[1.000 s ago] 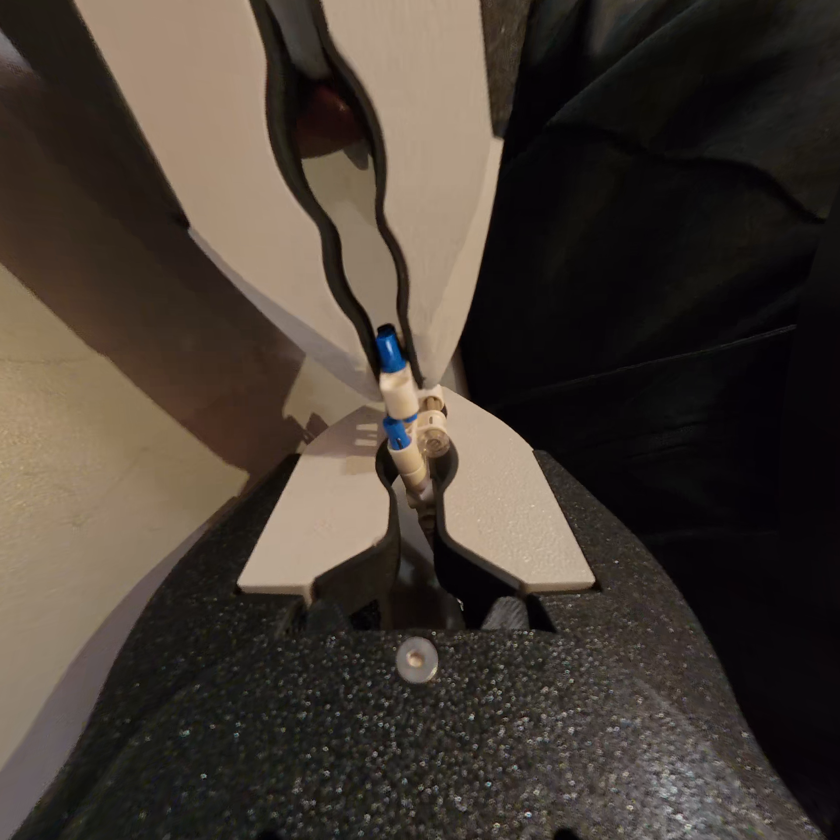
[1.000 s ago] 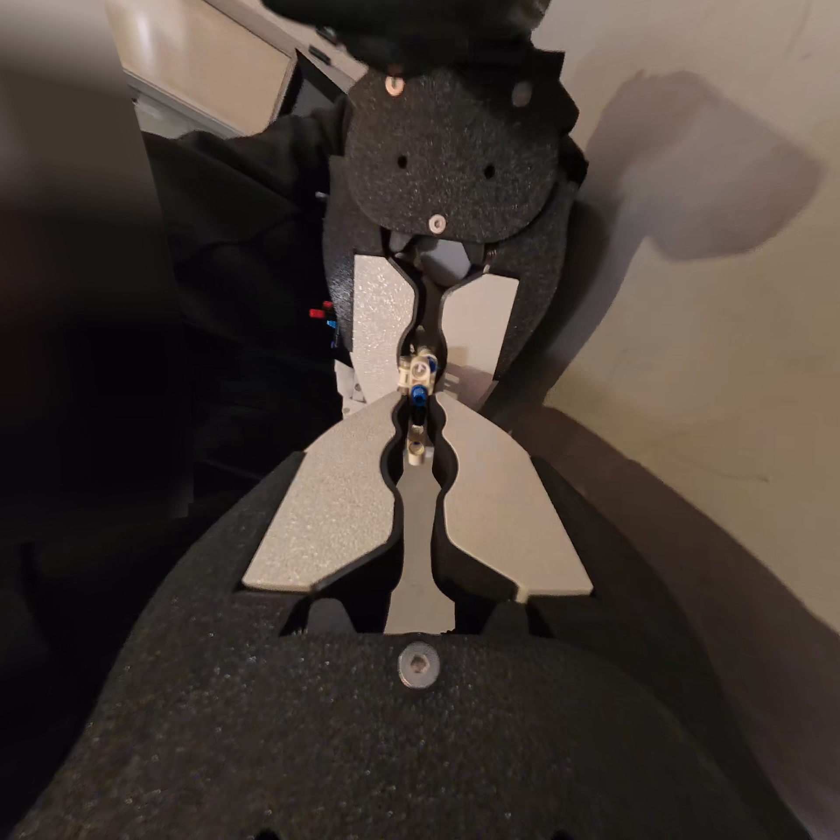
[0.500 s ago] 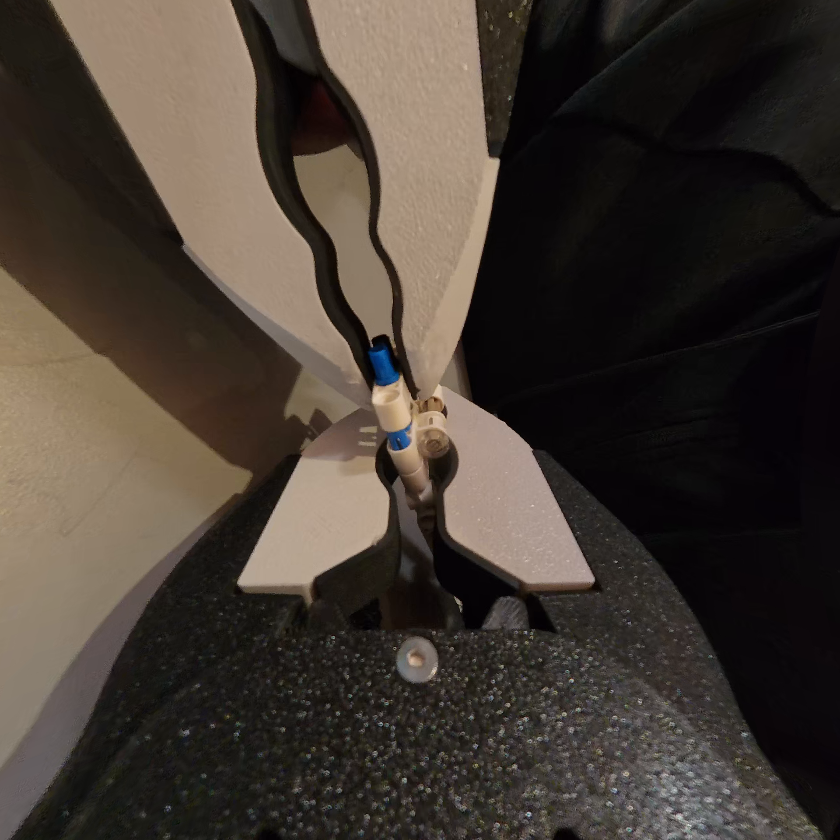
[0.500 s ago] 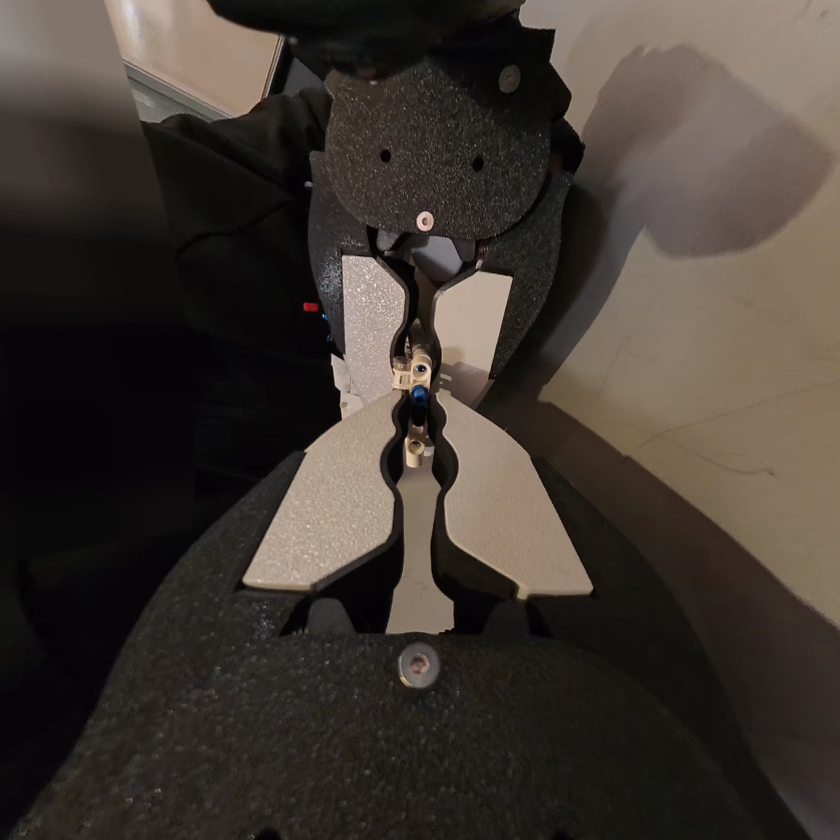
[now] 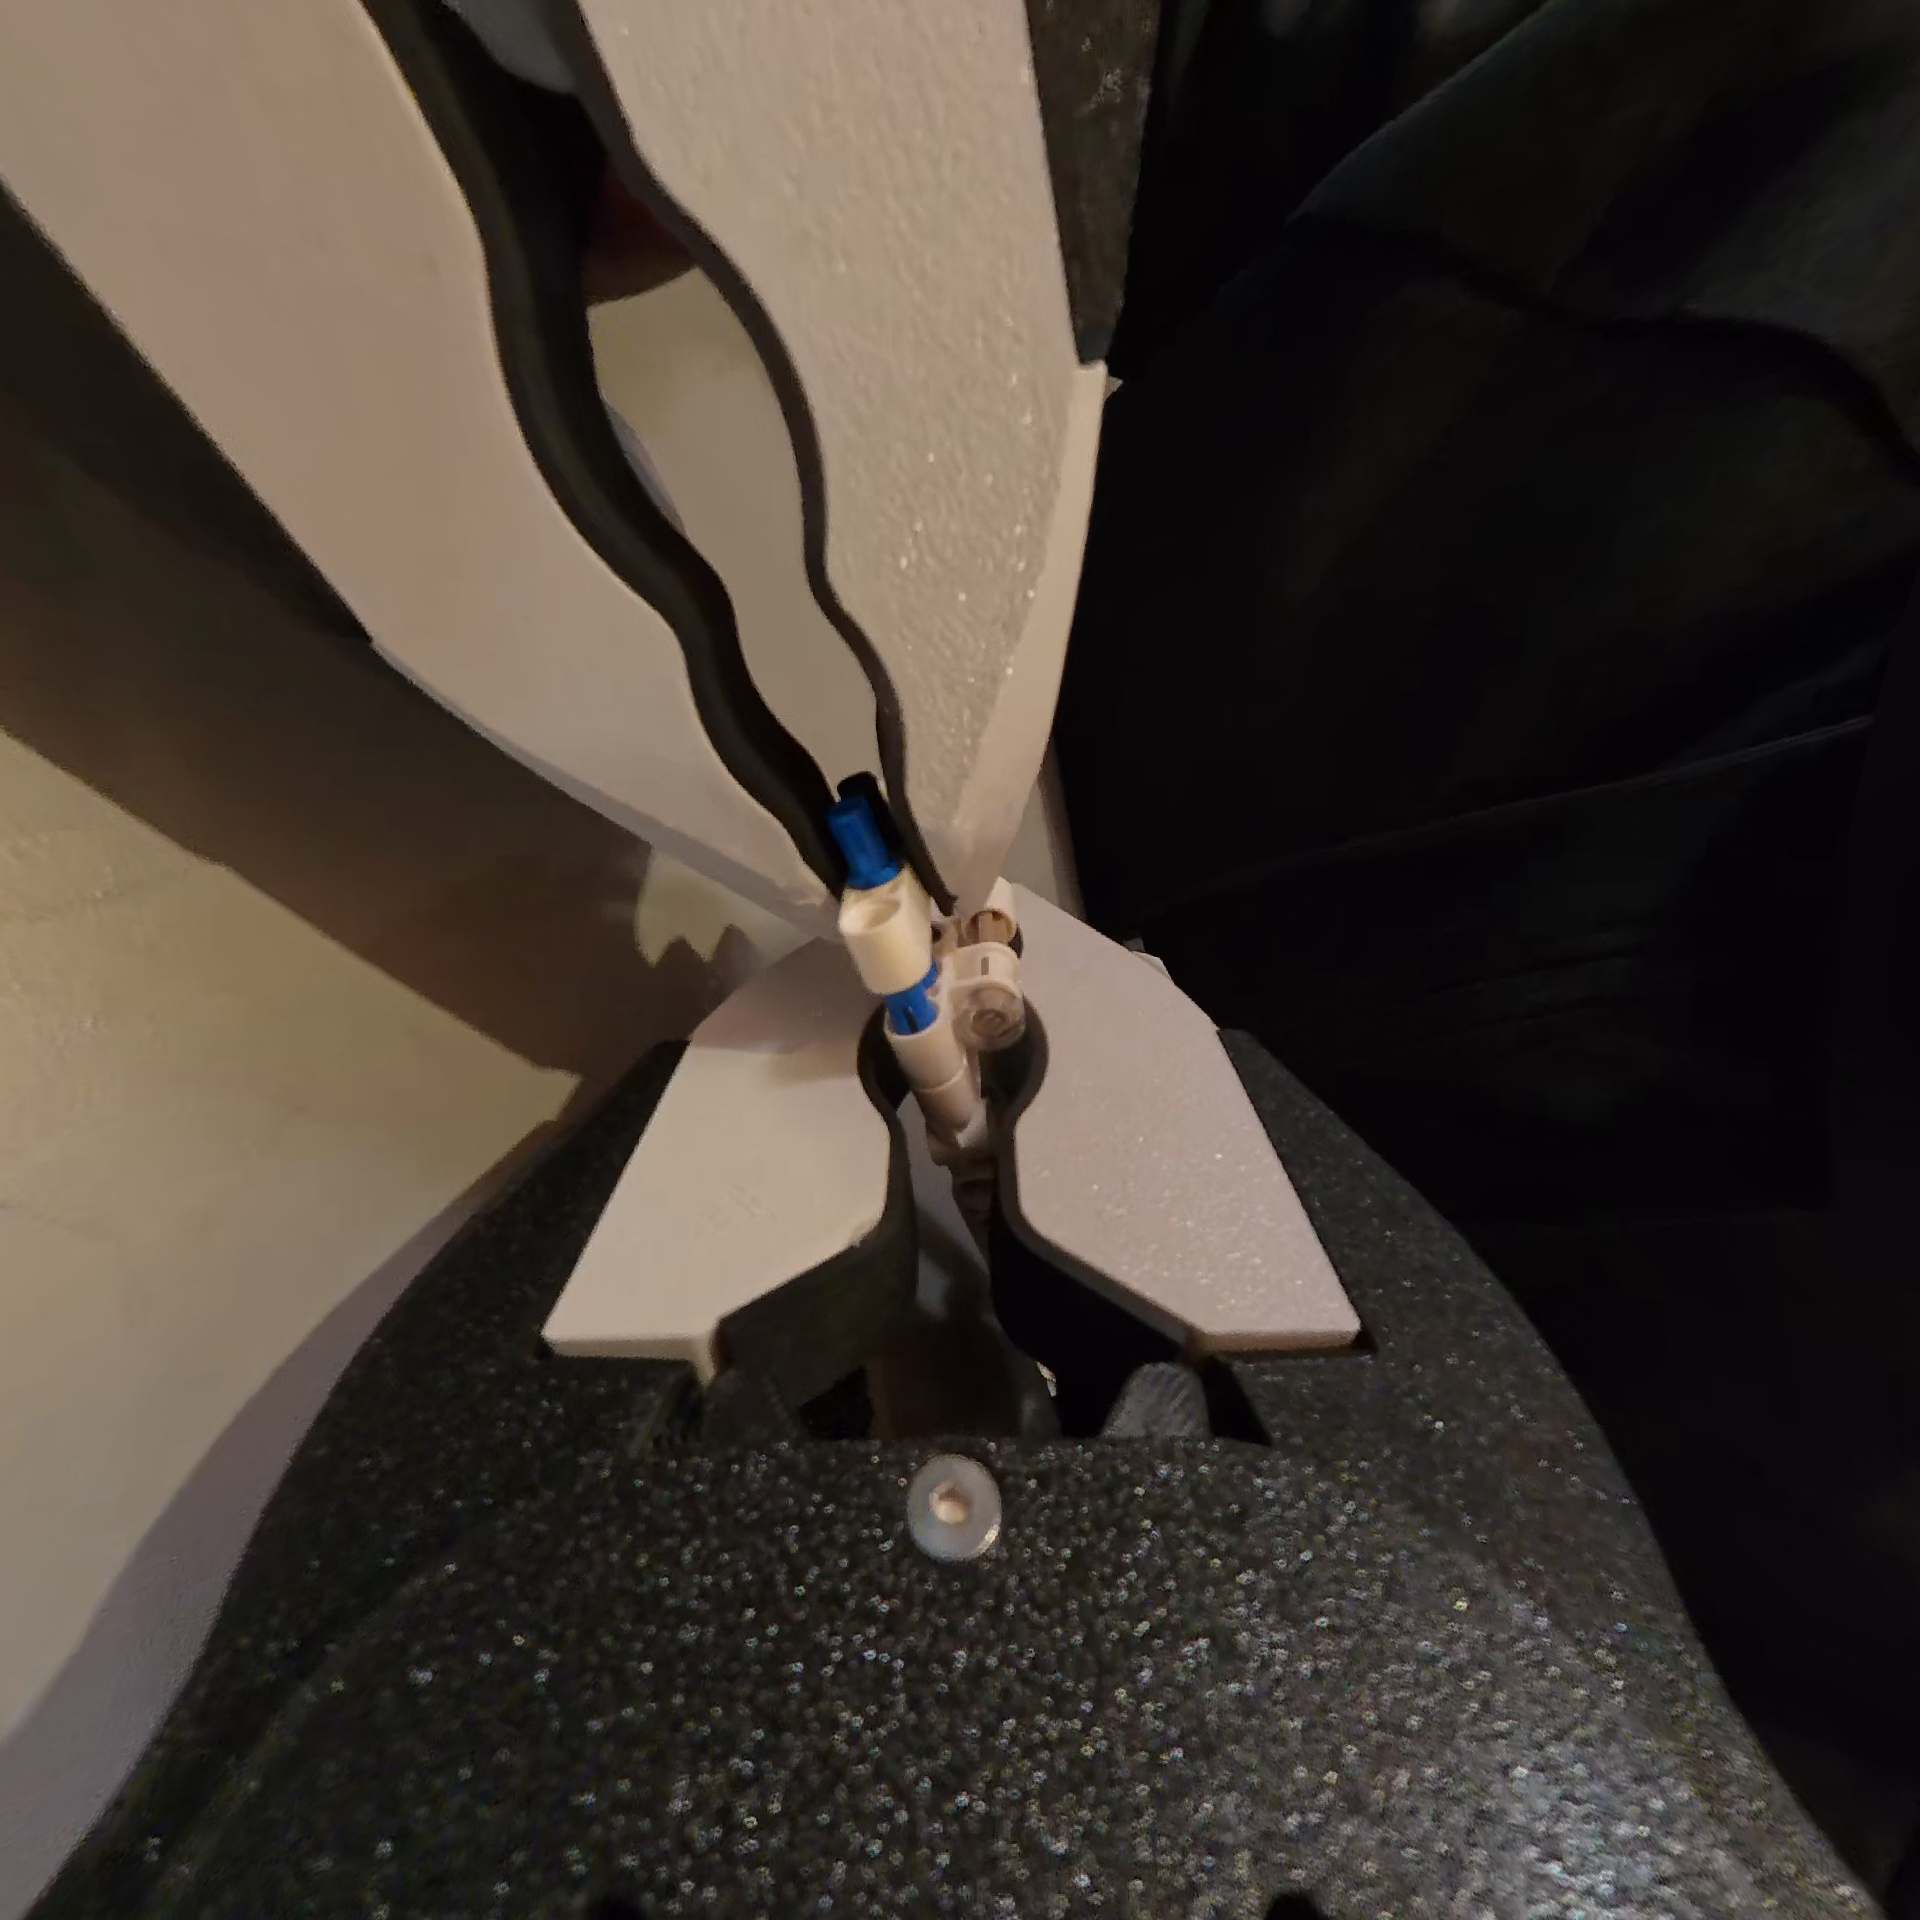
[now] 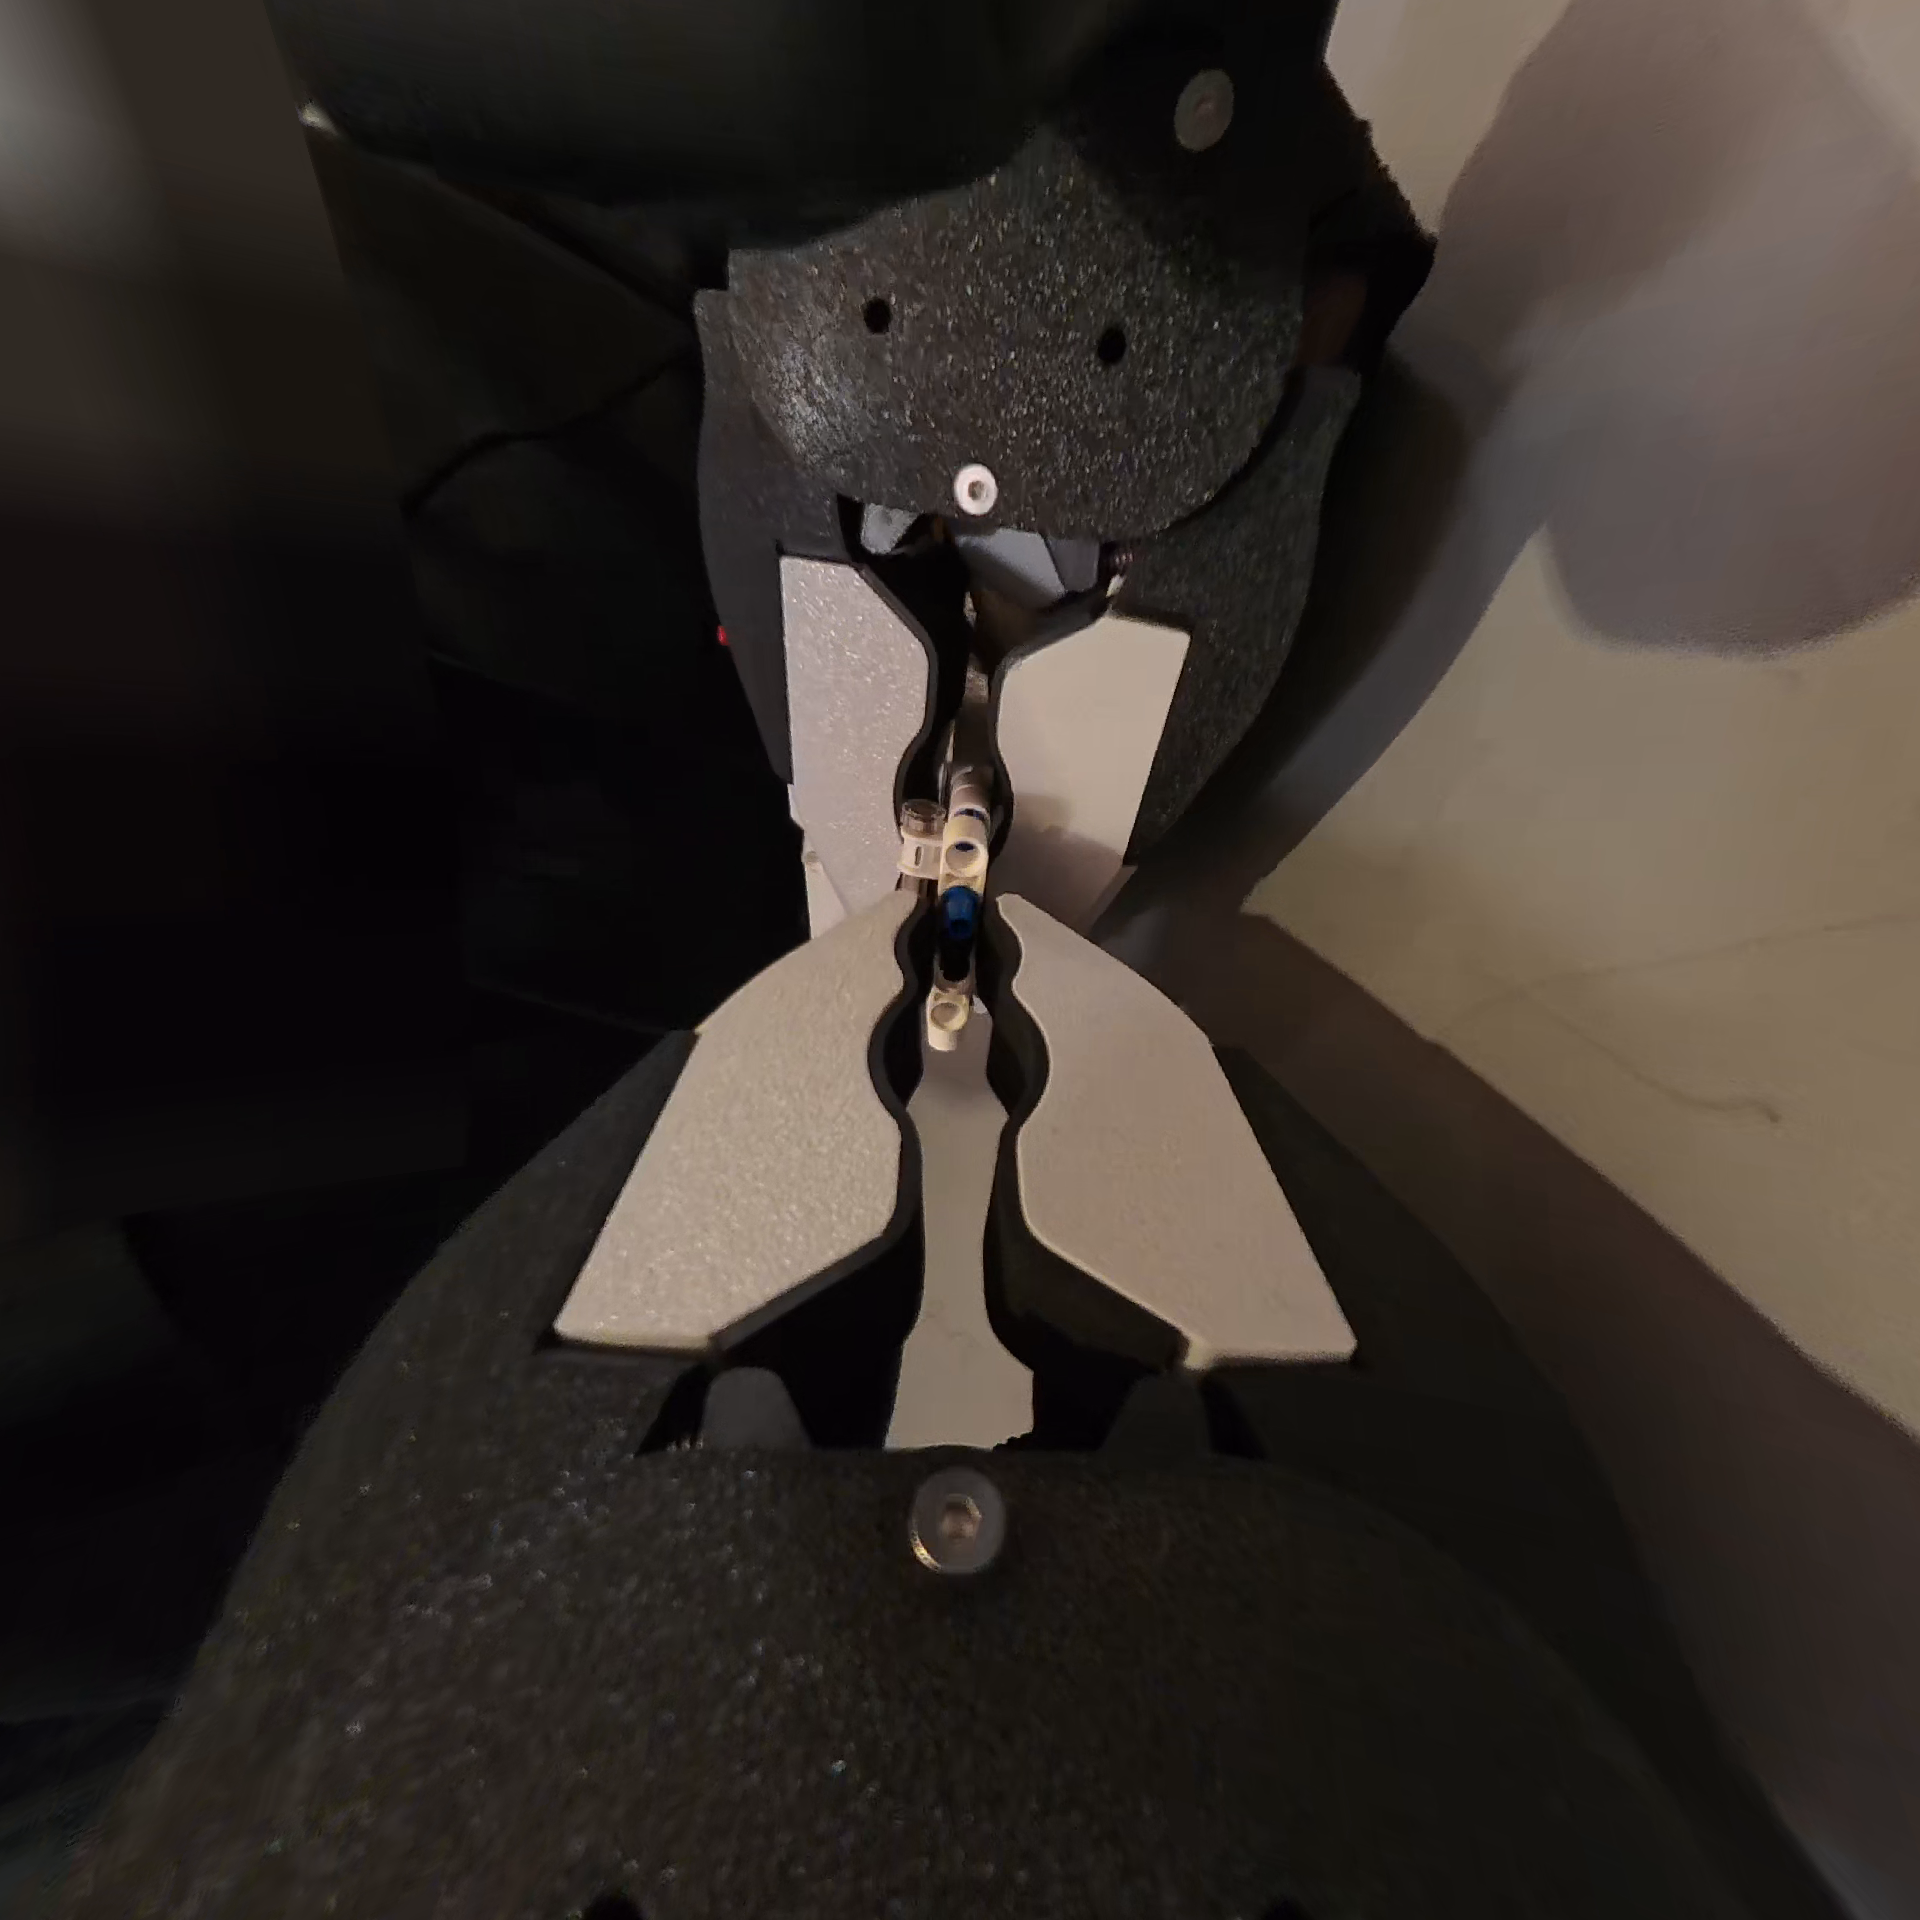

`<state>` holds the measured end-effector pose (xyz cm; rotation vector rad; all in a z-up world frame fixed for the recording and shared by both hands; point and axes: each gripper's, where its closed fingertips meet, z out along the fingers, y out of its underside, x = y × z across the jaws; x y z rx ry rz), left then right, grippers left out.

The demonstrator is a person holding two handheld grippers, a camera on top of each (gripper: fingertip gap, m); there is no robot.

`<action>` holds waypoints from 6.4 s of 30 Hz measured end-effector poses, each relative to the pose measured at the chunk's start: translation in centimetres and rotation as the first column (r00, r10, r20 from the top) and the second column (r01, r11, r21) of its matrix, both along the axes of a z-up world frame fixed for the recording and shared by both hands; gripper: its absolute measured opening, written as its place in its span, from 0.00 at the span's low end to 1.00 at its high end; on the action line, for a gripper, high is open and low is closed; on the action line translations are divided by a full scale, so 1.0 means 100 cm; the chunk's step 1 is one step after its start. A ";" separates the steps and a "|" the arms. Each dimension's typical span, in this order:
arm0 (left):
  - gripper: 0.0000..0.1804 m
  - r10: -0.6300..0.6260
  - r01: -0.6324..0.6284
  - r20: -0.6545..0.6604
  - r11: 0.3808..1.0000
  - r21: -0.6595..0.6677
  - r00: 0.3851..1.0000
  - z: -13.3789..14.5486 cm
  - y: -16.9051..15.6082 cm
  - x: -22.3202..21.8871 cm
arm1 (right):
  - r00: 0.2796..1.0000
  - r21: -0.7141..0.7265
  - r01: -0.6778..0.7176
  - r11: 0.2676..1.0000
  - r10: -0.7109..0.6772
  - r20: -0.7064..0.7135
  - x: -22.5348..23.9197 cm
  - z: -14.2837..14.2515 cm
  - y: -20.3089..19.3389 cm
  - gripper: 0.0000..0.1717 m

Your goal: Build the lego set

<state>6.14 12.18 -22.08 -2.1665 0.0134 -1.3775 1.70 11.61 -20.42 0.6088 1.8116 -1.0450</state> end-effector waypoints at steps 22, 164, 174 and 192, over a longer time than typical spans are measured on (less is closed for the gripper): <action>0.06 -0.033 0.032 -0.076 0.999 -0.009 0.997 0.004 0.000 0.002 | 0.992 0.015 -0.047 0.999 0.049 -0.113 0.006 0.009 0.002 0.04; 0.05 0.269 -0.270 0.082 0.963 -0.003 0.960 0.038 0.019 0.026 | 0.976 -0.090 0.110 0.990 -0.125 -0.181 0.026 0.045 0.015 0.04; 0.04 0.270 -0.269 0.058 0.963 -0.018 0.961 0.034 0.019 0.025 | 0.973 -0.139 0.165 0.976 -0.184 -0.138 0.023 0.041 0.008 0.04; 0.04 0.268 -0.267 0.039 0.964 -0.019 0.963 0.034 0.019 0.027 | 0.978 -0.088 0.173 0.981 -0.181 -0.099 0.025 0.038 0.006 0.04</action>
